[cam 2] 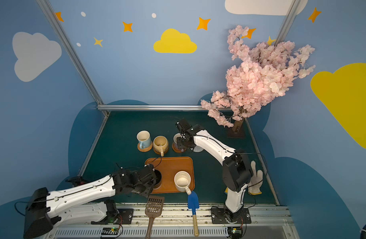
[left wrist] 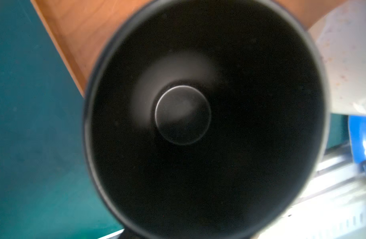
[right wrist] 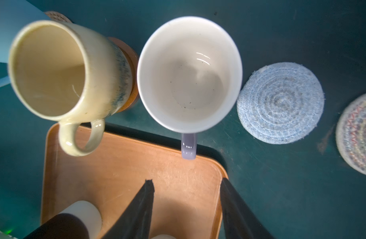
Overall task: Place cups on coasters
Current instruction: Place the cup on the coaster.
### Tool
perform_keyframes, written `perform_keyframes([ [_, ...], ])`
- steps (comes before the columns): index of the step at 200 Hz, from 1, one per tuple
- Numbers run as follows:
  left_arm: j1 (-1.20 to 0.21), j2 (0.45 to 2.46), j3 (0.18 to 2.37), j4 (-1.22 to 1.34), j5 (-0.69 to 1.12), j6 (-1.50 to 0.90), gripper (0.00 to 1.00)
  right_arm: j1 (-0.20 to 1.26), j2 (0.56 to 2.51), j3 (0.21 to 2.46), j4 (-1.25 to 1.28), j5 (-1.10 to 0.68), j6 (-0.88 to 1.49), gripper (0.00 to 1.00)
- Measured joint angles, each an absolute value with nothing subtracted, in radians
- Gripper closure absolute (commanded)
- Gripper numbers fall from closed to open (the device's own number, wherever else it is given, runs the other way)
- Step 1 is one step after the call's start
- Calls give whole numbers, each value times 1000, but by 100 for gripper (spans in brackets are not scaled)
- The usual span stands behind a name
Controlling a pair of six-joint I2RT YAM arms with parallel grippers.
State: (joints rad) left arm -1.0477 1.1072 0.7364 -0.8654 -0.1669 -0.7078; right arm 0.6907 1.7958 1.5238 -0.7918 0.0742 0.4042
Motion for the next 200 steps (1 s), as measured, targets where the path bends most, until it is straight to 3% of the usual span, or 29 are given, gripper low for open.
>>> perform_keyframes([
  [75,-1052,1131,744,-856,-205,-680,96,691,1717,1431,-772,113,403,49],
  [200,-1033,1179,954,-932,-242,-587,96,652,1550,1288,-667,93,416,49],
])
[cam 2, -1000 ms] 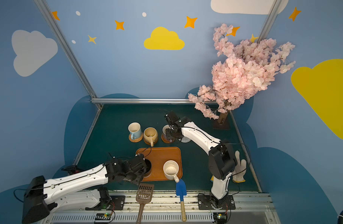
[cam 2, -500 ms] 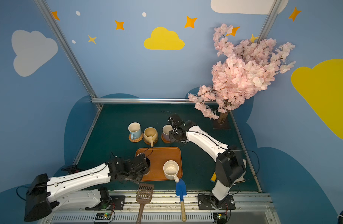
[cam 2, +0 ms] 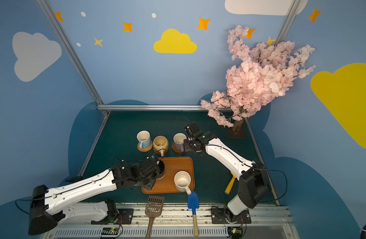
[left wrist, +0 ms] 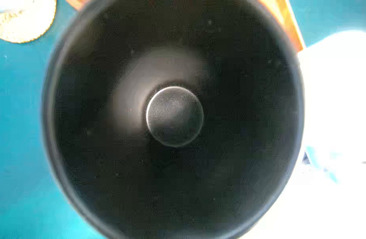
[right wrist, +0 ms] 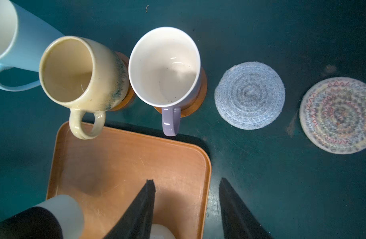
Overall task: Place cups on coasters
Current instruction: Place the cup on the coaster, then pick up the cup from the tray.
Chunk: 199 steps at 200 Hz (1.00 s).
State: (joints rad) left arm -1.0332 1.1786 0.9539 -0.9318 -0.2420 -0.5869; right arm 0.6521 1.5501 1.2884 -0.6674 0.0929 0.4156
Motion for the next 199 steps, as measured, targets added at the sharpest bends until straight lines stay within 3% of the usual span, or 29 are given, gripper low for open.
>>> perform_keyframes([
  [82,-943,1418,1054,-833,-227,-495,96,636,1477,1209,-630,66,424,50],
  [199,-930,1636,1190,-767,-159,-429,96,631,1440,1141,-623,59,439,50],
])
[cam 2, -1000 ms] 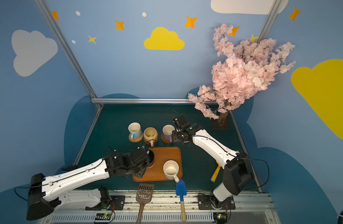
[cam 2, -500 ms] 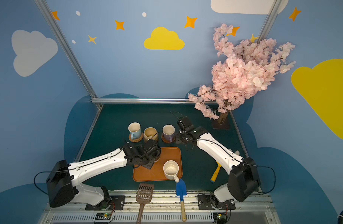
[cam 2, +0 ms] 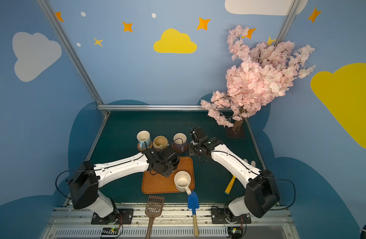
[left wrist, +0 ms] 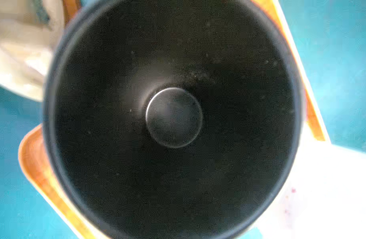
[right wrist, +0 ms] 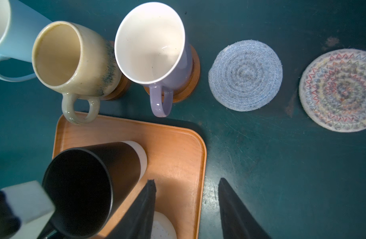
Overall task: Place cups on coasters
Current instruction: Pick up the cup from the tray.
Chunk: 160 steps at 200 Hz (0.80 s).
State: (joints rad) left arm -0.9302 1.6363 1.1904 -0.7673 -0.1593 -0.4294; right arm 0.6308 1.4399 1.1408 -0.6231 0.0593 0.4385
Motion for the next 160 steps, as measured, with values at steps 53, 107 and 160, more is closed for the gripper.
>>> perform_keyframes([
  [53,-929,1658,1201,-759,-150,-413,96,629,1420,1107,-617,60,442,51],
  [107,-929,1658,1348,-822,-162,-382,96,600,1348,1074,-614,93,475,49],
  [160,-929,1662,1497,-844,-150,-332,96,509,1241,1036,-610,107,497,49],
])
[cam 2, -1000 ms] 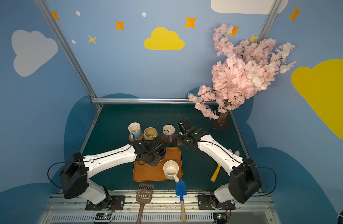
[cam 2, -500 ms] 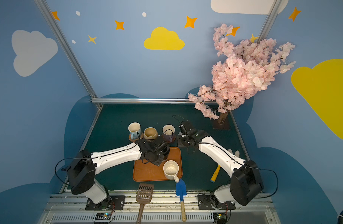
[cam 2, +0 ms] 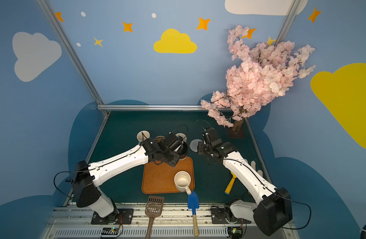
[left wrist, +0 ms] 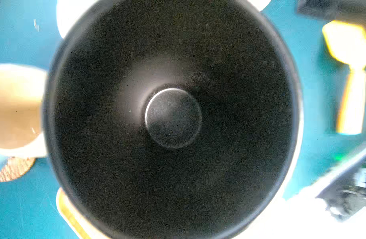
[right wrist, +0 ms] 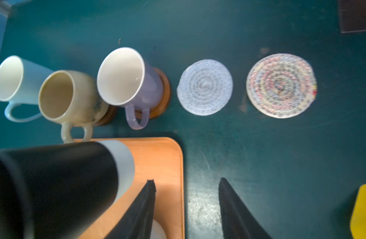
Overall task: Place cups on coasters
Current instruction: Pick up the cup from the tray, then place the cup on the coaster.
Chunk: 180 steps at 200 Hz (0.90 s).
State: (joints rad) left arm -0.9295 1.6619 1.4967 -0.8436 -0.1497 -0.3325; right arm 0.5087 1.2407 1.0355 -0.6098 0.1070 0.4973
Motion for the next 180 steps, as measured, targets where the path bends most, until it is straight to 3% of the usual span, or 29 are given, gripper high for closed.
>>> perform_keyframes([
  [38,-928,1745,1599,-810,-125,-296,96,422,1193,979,-610,103,498,49],
  [115,-904,2182,2041,-891,-126,-271,96,301,1108,908,-620,51,493,49],
  [180,-905,2324,2204,-957,-171,-249,96,250,1066,884,-640,17,479,49],
])
